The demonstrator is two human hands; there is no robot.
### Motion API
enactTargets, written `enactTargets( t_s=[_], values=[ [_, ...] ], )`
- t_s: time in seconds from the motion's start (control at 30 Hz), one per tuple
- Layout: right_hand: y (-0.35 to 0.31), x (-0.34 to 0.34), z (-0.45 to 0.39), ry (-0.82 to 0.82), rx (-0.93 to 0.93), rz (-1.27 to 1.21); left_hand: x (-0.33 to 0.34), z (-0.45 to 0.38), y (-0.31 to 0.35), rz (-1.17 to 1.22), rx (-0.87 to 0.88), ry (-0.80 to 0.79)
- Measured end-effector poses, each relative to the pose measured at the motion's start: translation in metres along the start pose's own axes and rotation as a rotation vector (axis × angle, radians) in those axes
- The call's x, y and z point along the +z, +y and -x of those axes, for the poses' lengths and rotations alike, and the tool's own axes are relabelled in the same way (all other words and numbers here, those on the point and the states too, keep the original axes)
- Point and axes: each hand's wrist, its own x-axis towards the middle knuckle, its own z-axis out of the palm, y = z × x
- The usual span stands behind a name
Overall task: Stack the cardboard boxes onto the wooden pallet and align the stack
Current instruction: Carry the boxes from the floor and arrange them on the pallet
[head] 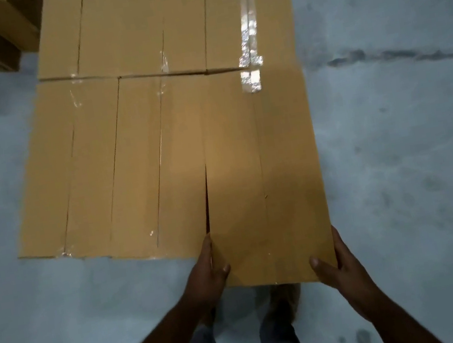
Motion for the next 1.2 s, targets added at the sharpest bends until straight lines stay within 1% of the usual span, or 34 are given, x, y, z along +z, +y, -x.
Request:
enactTargets(
  t_s=[0.07,0.17,0.23,0.3,0.4,0.47,0.53,0.6,0.63,0.73,0.83,0.97,1.07,1.2],
  values=[
    [0.019,0.004,-0.021,-0.006,-0.003,0.028,0.008,-0.017,-0.016,-0.061,-0.001,0.038],
    [0.038,0.008,-0.046,-0.004,-0.013,0.037,0.010,-0.043,-0.030,-0.181,0.044,0.083],
    [0.048,0.009,-0.061,-0.001,-0.013,0.030,0.009,-0.061,-0.038,-0.369,0.037,0.097],
    [0.057,0.012,-0.072,-0.028,-0.014,0.035,0.008,-0.077,-0.044,-0.530,-0.019,0.116],
    [0.062,0.015,-0.082,-0.129,0.009,0.128,0.014,-0.082,-0.049,-0.600,-0.019,0.168],
    [0.063,0.016,-0.084,-0.175,0.033,0.191,0.017,-0.078,-0.053,-0.615,0.001,0.173],
    [0.066,0.017,-0.086,-0.162,0.029,0.265,0.017,-0.076,-0.054,-0.633,0.005,0.145],
    [0.062,0.022,-0.088,-0.144,-0.027,0.321,0.016,-0.075,-0.052,-0.711,-0.008,0.124],
    [0.061,0.026,-0.090,-0.124,-0.066,0.304,0.016,-0.075,-0.049,-0.739,-0.017,0.125],
    [0.062,0.034,-0.095,-0.011,-0.078,0.266,0.018,-0.074,-0.042,-0.721,-0.026,0.152],
    [0.061,0.033,-0.095,0.069,-0.100,0.459,0.019,-0.074,-0.039,-0.702,-0.022,0.164],
    [0.066,0.031,-0.096,0.106,-0.100,0.531,0.019,-0.076,-0.041,-0.734,-0.012,0.159],
    [0.070,0.038,-0.094,0.163,-0.119,0.603,0.021,-0.078,-0.045,-0.766,-0.014,0.161],
    [0.061,0.058,-0.081,0.172,-0.038,0.724,0.024,-0.074,-0.042,-0.670,-0.016,0.165]
  ],
)
